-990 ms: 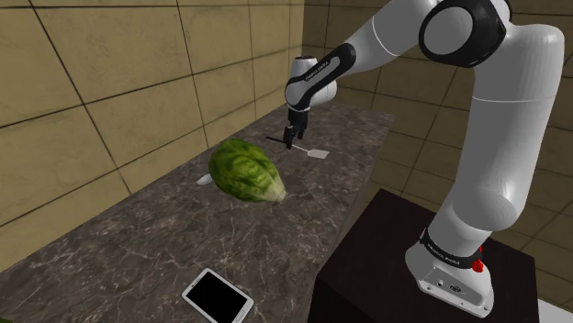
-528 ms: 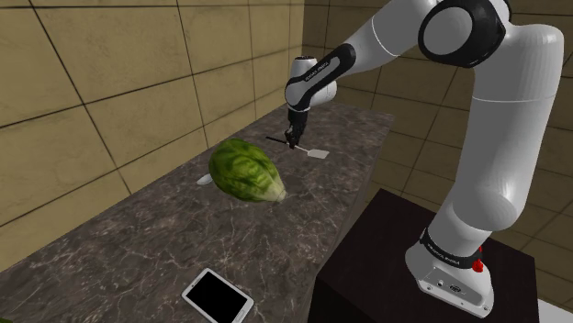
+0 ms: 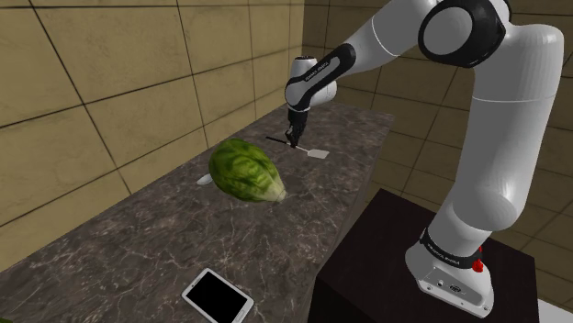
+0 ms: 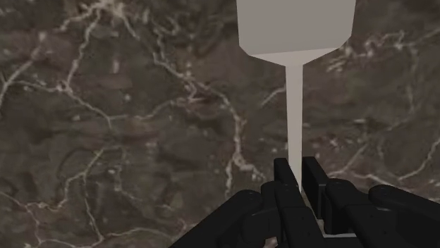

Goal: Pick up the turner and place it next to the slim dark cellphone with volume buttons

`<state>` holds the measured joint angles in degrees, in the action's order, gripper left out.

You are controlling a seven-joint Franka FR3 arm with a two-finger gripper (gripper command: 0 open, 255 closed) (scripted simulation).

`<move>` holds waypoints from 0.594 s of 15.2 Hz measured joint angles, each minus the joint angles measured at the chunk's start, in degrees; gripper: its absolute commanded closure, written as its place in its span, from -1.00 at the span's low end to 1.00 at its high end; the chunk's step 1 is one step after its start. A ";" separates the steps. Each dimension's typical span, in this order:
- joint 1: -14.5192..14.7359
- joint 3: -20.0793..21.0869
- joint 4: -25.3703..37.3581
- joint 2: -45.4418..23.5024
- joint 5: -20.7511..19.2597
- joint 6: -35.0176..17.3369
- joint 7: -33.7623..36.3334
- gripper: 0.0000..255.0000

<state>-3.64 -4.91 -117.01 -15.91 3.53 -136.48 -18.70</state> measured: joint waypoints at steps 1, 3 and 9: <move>0.04 0.00 0.13 0.20 -0.05 0.34 0.09 1.00; 0.06 -0.05 0.35 0.95 -0.17 1.30 0.16 1.00; 0.19 -0.16 2.13 3.30 -0.61 5.39 0.58 1.00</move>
<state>-3.46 -5.07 -114.88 -12.61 2.92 -131.09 -18.12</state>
